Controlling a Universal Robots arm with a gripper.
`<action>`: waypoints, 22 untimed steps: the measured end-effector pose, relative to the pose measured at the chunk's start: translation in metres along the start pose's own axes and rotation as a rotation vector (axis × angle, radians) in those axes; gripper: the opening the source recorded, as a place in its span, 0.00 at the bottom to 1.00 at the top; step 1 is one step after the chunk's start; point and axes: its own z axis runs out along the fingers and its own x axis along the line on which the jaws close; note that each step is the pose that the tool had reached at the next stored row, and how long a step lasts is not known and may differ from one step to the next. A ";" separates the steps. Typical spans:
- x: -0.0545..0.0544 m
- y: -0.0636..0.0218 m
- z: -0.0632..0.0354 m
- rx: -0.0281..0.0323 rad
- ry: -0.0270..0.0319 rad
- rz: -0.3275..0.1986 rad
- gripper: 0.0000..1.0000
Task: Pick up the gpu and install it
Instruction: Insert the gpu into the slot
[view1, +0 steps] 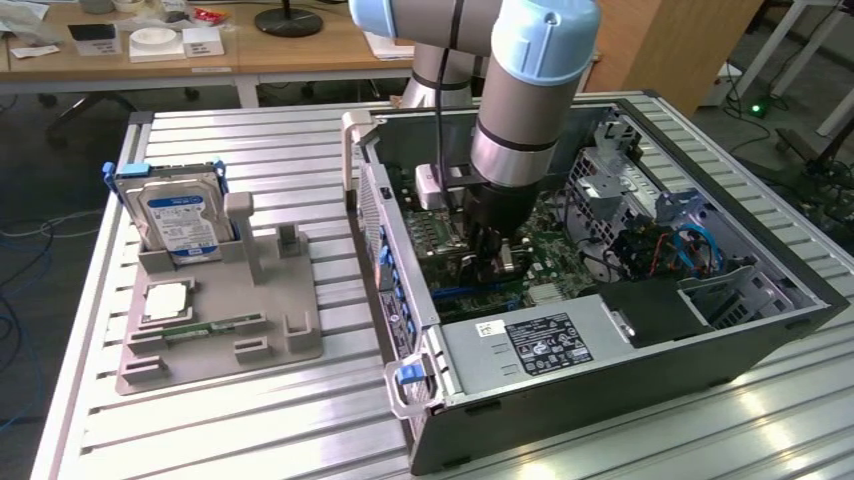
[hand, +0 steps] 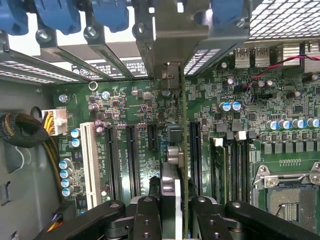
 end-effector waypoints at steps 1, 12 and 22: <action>0.000 0.0000 0.0001 -0.0001 0.0002 0.000 0.28; 0.000 0.0029 0.0003 0.0001 0.0000 0.000 0.28; 0.000 0.0030 0.0004 0.0000 0.0000 0.000 0.28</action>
